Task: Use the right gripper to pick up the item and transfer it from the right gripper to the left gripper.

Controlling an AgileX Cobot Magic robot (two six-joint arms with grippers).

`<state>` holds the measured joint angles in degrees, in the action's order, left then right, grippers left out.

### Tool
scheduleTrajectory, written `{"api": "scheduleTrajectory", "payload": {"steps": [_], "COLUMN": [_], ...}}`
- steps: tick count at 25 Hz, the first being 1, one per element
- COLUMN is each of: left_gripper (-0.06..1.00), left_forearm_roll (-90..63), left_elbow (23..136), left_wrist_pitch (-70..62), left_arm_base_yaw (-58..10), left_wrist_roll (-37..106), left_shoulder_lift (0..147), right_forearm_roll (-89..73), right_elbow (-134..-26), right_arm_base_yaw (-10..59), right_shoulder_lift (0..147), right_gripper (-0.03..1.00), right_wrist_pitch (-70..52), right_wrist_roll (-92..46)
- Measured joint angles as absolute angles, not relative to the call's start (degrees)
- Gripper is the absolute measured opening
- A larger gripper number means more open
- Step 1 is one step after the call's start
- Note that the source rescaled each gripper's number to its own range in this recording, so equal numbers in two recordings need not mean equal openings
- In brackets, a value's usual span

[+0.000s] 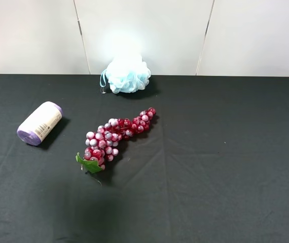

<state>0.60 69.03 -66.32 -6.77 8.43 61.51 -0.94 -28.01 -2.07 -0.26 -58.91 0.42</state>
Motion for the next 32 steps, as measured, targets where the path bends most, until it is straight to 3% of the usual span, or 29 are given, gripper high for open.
{"api": "scheduleTrajectory", "payload": {"steps": [9,26,32], "left_gripper": [1.0,0.99,0.97], "left_forearm_roll": [0.6,0.6,0.0], "left_elbow": [65.7,32.5,28.3], "left_wrist_pitch": [-66.8,-62.9,-60.9], "left_arm_base_yaw": [-6.8,-6.8,-6.8], "left_wrist_roll": [6.0,3.3,3.3], "left_shoulder_lift": [44.0,9.4,2.2], "right_forearm_roll": [-0.9,-0.9,-0.9], "right_elbow": [-28.0,-28.0,-28.0], "right_arm_base_yaw": [-2.1,-2.1,-2.1], "right_shoulder_lift": [-0.3,-0.3,-0.3], "right_gripper": [0.99,0.99,0.99], "right_wrist_pitch": [-58.9,-58.9,-58.9], "right_wrist_roll": [0.4,0.4,0.6]}}
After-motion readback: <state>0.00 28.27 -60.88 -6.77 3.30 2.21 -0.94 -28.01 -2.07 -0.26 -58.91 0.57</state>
